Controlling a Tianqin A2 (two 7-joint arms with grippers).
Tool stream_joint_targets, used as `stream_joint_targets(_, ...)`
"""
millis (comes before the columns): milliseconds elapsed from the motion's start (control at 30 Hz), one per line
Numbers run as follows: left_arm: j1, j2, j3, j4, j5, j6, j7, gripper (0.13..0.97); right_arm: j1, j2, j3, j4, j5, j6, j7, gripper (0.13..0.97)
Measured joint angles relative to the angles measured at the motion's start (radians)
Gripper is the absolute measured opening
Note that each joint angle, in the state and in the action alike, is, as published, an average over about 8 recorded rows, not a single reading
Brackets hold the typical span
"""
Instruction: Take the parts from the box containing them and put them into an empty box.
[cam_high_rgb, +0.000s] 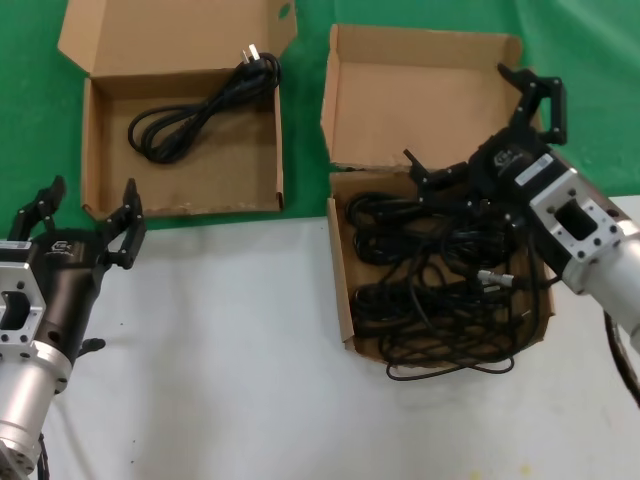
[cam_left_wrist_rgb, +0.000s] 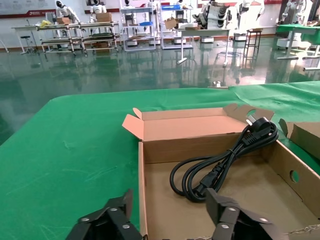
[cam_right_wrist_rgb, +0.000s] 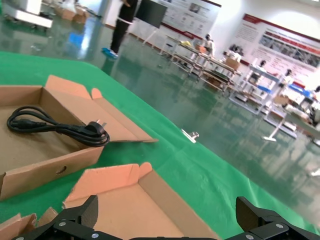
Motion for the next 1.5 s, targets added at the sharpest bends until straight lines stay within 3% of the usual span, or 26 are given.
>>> stream_joint_targets(67, 0.001, 0.000, -0.001, 0.000, 0.001, 0.000, -0.001, 0.456, -0.013, -0.002, 0.005, 0.000, 0.016, 0.011, 0.004, 0.966)
stream_joint_targets(333, 0.004, 0.002, -0.005, 0.001, 0.004, 0.002, -0.003, 0.671, -0.063, -0.009, 0.022, -0.002, 0.081, 0.052, 0.018, 0.966)
stream_joint_targets(633, 0.007, 0.004, -0.010, 0.003, 0.008, 0.003, -0.006, 0.834, -0.120, -0.018, 0.043, -0.004, 0.155, 0.100, 0.034, 0.966)
stream_joint_targets(767, 0.009, 0.005, -0.012, 0.003, 0.010, 0.004, -0.007, 0.834, -0.145, -0.021, 0.052, -0.005, 0.187, 0.121, 0.042, 0.966)
stream_joint_targets(1033, 0.012, 0.007, -0.016, 0.005, 0.013, 0.005, -0.009, 0.933, -0.195, -0.029, 0.070, -0.007, 0.252, 0.162, 0.056, 0.966)
stream_joint_targets(1500, 0.017, 0.010, -0.023, 0.007, 0.019, 0.007, -0.014, 0.966, -0.282, -0.041, 0.101, -0.010, 0.365, 0.235, 0.081, 0.966)
